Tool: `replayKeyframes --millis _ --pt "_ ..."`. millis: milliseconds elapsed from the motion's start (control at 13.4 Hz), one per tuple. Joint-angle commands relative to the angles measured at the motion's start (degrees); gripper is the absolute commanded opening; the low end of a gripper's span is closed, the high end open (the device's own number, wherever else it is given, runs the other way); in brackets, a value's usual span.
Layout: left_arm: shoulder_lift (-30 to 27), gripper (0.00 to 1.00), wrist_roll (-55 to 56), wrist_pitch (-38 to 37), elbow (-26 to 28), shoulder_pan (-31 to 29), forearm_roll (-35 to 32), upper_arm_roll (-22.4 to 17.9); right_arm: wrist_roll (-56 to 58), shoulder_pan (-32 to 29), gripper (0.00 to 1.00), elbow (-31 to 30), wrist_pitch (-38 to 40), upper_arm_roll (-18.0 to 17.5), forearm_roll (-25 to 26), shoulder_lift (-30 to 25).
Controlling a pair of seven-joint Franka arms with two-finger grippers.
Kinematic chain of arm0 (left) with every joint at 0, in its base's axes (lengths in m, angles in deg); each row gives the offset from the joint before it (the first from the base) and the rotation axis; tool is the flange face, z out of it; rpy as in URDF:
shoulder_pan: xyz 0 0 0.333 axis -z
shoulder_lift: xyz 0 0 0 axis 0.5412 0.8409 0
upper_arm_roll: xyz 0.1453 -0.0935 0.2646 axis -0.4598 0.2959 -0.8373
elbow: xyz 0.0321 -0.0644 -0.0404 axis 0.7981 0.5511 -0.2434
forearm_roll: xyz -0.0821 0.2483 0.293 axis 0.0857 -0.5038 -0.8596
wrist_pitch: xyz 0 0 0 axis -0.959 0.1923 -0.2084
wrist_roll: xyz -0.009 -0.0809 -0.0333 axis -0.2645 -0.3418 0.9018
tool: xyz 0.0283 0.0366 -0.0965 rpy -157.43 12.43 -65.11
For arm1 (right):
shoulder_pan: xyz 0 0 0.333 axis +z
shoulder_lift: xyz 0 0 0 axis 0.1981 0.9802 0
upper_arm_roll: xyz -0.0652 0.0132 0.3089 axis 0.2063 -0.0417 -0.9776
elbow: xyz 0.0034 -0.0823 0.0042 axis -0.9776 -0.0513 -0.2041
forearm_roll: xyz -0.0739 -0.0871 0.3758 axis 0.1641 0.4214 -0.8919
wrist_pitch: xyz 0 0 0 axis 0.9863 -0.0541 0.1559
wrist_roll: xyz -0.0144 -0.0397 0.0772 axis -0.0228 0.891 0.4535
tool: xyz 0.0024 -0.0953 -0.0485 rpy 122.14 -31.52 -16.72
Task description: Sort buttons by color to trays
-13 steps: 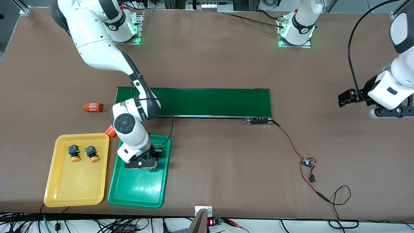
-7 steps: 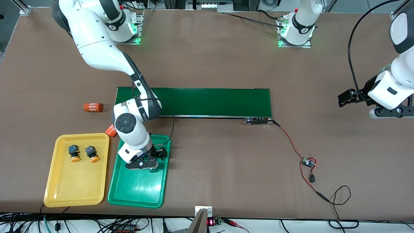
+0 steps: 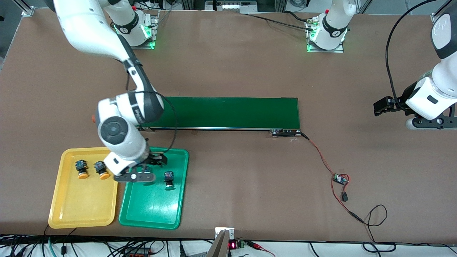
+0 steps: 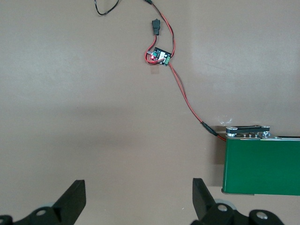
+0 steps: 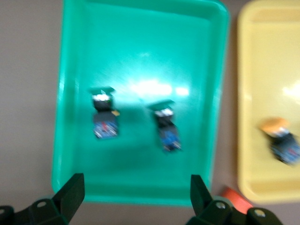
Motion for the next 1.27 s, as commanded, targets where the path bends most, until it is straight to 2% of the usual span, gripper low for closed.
replayKeyframes --millis 0,149,447,819,968,1191 --pt "-0.09 1.00 -1.27 -0.99 -1.15 -0.39 -0.98 0.21 7.57 -4.25 1.00 -2.18 6.35 -0.32 -3.72 -5.72" --pt "0.00 1.00 -1.27 -0.20 -1.15 -0.48 -0.90 0.12 10.93 -7.15 1.00 -3.41 10.92 -0.23 -6.19 -9.94" --pt "0.35 1.00 -1.27 0.42 -1.06 -0.48 -0.90 0.12 11.55 -12.16 1.00 -9.12 16.38 -0.23 -5.94 -20.40" --pt "0.35 1.00 -1.44 0.24 -1.15 -0.74 -0.98 0.03 17.87 -18.58 1.00 -11.23 23.93 -0.76 -5.85 -27.44" --pt "0.62 1.00 -1.35 0.24 -1.06 -0.65 -0.99 0.21 19.73 -20.17 1.00 -13.86 26.40 -0.76 -5.76 -30.77" --pt "0.62 1.00 -1.35 0.15 -1.06 -0.74 -0.98 0.21 19.73 -21.22 1.00 -15.63 27.81 -0.76 -5.85 -32.29"
